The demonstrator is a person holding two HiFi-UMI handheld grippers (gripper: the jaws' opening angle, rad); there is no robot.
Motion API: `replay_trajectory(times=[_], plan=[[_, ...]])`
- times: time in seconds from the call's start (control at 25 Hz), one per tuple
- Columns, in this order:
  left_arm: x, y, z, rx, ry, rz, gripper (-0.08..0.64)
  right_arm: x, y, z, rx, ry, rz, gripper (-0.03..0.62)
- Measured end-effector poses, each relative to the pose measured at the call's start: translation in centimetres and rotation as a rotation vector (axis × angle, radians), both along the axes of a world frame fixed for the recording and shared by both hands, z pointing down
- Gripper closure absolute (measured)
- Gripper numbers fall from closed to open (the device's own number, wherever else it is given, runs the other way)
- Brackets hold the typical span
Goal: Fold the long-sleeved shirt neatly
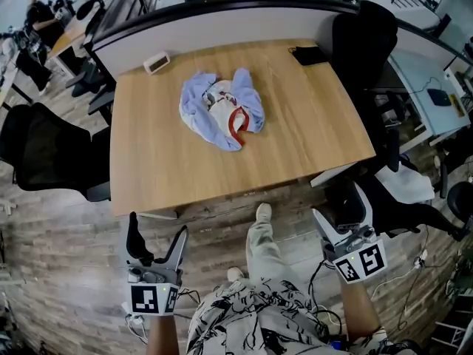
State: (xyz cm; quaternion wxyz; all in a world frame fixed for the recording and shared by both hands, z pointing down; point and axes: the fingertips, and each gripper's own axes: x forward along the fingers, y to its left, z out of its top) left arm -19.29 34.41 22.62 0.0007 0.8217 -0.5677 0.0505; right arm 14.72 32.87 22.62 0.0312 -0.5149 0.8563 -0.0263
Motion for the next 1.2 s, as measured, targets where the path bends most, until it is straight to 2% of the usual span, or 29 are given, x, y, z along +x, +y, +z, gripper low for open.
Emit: replay_trajectory(times=[0.4, 0.6, 0.72, 0.84, 0.96, 1.2], plan=[[5.8, -15.9, 1.4, -0.074, -0.089, 0.051, 0.100, 2.3, -19.2, 0.8, -0.050, 0.032, -0.127, 0.161], [7.6, -21.7, 2.6, -0.145, -0.119, 0.054, 0.100, 1.7, -26.1, 1.9, -0.066, 0.125, -0.257, 0.161], [8.9, -23.5, 4.6, -0.194, -0.193, 0.109, 0.100, 0.4, -28.3, 4.4, -0.105, 0.210, -0.359, 0.163], [10.3, -25.4, 7.2, -0.215, -0.296, 0.226, 0.100, -1.5, -30.0, 7.3, -0.132, 0.267, -0.434, 0.164], [10.8, -27.2, 10.8, -0.281, -0.286, 0.283, 0.100, -3.2, -31.2, 11.3, -0.195, 0.317, -0.497, 0.173], [13.2, -29.3, 20.8, -0.400, -0.325, 0.432, 0.098, -6.4, -31.6, 22.0, -0.331, 0.540, -0.684, 0.193]])
